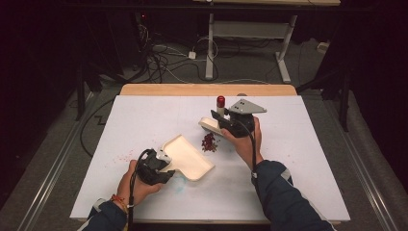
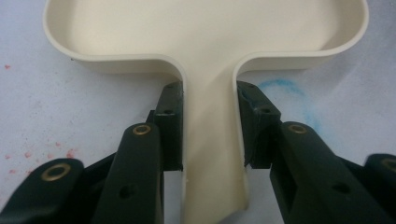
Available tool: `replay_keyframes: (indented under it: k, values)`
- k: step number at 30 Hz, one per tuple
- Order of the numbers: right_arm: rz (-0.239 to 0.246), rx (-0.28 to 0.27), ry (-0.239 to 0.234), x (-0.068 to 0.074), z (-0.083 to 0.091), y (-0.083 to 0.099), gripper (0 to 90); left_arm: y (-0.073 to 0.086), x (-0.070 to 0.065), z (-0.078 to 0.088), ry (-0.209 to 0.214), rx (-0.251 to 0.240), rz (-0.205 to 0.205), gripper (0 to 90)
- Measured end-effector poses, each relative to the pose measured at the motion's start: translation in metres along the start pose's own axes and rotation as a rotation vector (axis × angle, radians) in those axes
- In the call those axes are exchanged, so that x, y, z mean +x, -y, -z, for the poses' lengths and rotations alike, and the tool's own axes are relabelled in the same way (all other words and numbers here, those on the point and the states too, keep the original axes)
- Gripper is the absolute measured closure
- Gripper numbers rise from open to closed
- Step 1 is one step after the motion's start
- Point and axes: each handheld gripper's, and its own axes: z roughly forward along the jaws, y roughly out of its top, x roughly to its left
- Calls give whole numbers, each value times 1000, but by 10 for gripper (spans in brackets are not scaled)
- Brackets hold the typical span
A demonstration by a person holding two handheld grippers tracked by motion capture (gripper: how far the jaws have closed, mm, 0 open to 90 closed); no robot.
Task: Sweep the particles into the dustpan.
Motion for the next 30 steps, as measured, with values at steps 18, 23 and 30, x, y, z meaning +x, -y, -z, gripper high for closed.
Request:
replay_keyframes:
  k: [18,23,30]
  values:
    - [-3,7,11,11,4,2,680,-3,-1,-5,5,10,11,641]
    - [-13,1,8,20,9,3,677,-6,-2,-7,-3,16,19,640]
    - [-2,-2,25,33,12,7,672,-10,-6,-10,-14,26,29,640]
